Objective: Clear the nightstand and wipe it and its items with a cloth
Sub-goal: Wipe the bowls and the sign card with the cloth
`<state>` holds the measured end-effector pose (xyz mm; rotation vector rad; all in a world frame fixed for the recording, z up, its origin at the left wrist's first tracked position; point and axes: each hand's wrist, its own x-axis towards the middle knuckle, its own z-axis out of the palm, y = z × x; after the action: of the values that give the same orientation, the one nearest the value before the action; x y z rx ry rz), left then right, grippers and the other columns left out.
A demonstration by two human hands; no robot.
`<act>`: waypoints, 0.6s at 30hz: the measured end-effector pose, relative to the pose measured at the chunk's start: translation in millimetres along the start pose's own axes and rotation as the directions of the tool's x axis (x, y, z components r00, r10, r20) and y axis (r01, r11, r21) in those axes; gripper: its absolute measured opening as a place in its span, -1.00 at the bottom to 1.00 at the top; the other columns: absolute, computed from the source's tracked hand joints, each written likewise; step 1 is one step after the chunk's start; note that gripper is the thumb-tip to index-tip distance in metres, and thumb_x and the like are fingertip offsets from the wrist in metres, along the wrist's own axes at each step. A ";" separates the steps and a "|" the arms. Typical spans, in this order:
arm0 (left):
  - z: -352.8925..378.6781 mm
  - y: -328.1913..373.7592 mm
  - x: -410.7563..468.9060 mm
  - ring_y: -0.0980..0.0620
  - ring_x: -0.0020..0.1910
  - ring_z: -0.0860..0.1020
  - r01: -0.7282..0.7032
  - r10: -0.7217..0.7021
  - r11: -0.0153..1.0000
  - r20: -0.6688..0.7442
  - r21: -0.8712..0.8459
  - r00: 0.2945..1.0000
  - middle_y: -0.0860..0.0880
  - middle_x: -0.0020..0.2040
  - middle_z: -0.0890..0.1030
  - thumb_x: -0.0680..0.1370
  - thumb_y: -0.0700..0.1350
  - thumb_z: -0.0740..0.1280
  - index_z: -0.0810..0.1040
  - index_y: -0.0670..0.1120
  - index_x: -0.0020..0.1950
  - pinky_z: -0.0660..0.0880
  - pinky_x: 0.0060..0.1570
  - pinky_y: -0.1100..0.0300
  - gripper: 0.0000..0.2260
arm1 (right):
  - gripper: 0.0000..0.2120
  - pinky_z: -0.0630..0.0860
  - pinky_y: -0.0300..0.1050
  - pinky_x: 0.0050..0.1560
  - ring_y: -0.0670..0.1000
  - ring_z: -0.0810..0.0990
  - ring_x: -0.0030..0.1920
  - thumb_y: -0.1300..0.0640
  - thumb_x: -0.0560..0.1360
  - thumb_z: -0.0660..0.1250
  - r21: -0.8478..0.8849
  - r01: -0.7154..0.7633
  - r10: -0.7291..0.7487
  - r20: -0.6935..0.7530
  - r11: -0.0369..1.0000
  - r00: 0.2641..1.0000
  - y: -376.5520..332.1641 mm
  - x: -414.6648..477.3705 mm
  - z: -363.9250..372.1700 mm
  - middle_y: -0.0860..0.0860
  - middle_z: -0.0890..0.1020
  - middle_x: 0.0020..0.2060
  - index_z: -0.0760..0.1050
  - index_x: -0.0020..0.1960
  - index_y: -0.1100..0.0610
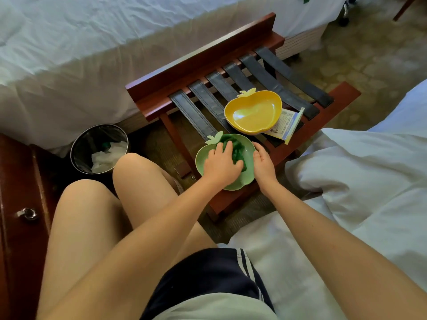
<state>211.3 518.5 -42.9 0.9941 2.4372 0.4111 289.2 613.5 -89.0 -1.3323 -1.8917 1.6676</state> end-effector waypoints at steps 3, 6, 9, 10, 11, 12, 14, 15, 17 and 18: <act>7.0 -14.4 5.5 -0.15 0.43 0.16 -0.098 0.098 0.995 0.023 -0.001 0.995 -0.09 0.52 0.12 0.57 -0.05 0.23 0.12 -0.04 0.53 0.13 0.39 0.06 -0.45 | -0.64 0.38 0.00 0.32 0.02 0.41 0.29 0.13 0.65 0.00 0.009 -0.008 0.008 0.016 1.000 1.000 0.6 0.2 0.0 0.06 0.40 0.33 0.32 0.41 0.03; 4.0 -17.6 5.5 -0.11 0.48 0.11 -0.256 0.242 0.955 0.110 0.149 0.964 -0.06 0.54 0.13 0.54 -0.10 0.23 0.20 0.00 0.50 0.08 0.42 0.07 -0.47 | -0.64 0.38 0.05 0.32 0.03 0.41 0.29 0.12 0.65 -0.01 -0.021 -0.006 0.006 0.004 1.000 1.000 -0.3 -1.9 2.4 0.06 0.40 0.33 0.31 0.42 0.02; 2.4 -16.1 0.9 -0.04 0.33 0.33 -0.288 0.302 0.915 -0.005 0.284 0.953 -0.02 0.31 0.47 0.51 0.08 0.18 0.46 -0.02 0.32 0.22 0.24 0.08 -0.60 | -0.63 0.37 -0.02 0.30 0.04 0.40 0.30 0.13 0.65 -0.01 -0.057 0.012 -0.013 -0.031 0.998 0.999 -2.4 -4.9 3.9 0.06 0.40 0.32 0.31 0.43 0.05; 4.5 -17.2 -0.8 -0.04 0.26 0.38 -0.279 0.314 0.907 -0.062 0.316 0.948 -0.01 0.23 0.52 0.53 0.12 0.15 0.49 -0.03 0.27 0.26 0.17 0.09 -0.60 | -0.63 0.36 -0.07 0.28 0.04 0.40 0.30 0.13 0.65 -0.02 -0.075 0.022 -0.025 -0.044 0.997 0.999 -2.7 -5.5 3.8 0.06 0.40 0.32 0.30 0.43 0.05; 8.5 -19.6 -2.7 -0.04 0.25 0.39 -0.281 0.328 0.900 -0.096 0.333 0.940 -0.01 0.23 0.52 0.55 0.13 0.13 0.47 -0.03 0.28 0.27 0.15 0.09 -0.61 | -0.63 0.34 -0.11 0.24 0.04 0.39 0.30 0.14 0.66 -0.02 -0.091 0.027 -0.032 -0.055 0.996 0.998 -2.3 -6.1 3.9 0.07 0.39 0.33 0.30 0.43 0.06; 13.7 -23.5 -3.6 -0.05 0.29 0.36 -0.292 0.342 0.896 -0.099 0.334 0.935 -0.03 0.29 0.47 0.59 0.12 0.12 0.42 -0.02 0.35 0.27 0.19 0.08 -0.60 | -0.62 0.32 -0.15 0.21 0.05 0.39 0.30 0.14 0.66 -0.02 -0.103 0.034 -0.041 -0.062 0.994 0.997 -1.6 -6.1 3.9 0.07 0.38 0.34 0.29 0.44 0.06; 22.3 -30.0 -2.7 -0.09 0.46 0.18 -0.302 0.331 0.906 -0.052 0.295 0.942 -0.08 0.47 0.28 0.63 0.10 0.09 0.25 -0.03 0.48 0.12 0.37 0.06 -0.55 | -0.62 0.28 -0.23 0.14 0.05 0.39 0.30 0.15 0.66 -0.03 -0.130 0.047 -0.056 -0.068 0.990 0.996 -0.7 -7.4 3.6 0.07 0.38 0.34 0.29 0.44 0.05; 24.8 -31.1 -1.4 -0.09 0.50 0.08 -0.298 0.320 0.914 -0.038 0.275 0.947 -0.09 0.52 0.18 0.64 0.08 0.06 0.18 -0.04 0.52 0.02 0.42 0.06 -0.54 | -0.62 0.26 -0.25 0.11 0.04 0.39 0.29 0.15 0.66 -0.03 -0.146 0.060 -0.070 -0.070 0.987 0.995 -0.1 -8.1 4.0 0.07 0.38 0.34 0.29 0.44 0.05; 30.5 -28.5 4.5 -0.08 0.53 -0.01 -0.286 0.311 0.917 -0.051 0.279 0.949 -0.10 0.54 0.09 0.65 0.05 0.04 0.11 -0.08 0.54 -0.07 0.45 0.08 -0.53 | -0.63 0.26 -0.27 0.07 0.02 0.41 0.27 0.15 0.66 -0.02 -0.165 0.076 -0.092 -0.088 0.983 0.992 2.3 -9.1 4.6 0.05 0.40 0.33 0.30 0.43 0.04; 33.3 -25.5 9.0 -0.08 0.52 0.00 -0.273 0.303 0.919 -0.067 0.284 0.951 -0.11 0.54 0.09 0.66 0.04 0.03 0.11 -0.10 0.53 -0.07 0.45 0.08 -0.53 | -0.63 0.26 -0.28 0.06 0.01 0.42 0.26 0.16 0.66 -0.02 -0.171 0.085 -0.103 -0.099 0.982 0.990 3.4 -8.9 5.0 0.04 0.41 0.32 0.31 0.43 0.04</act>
<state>208.7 510.5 -84.9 1.4972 2.4956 0.2332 291.8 603.2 -90.4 -1.3416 -2.0336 1.3909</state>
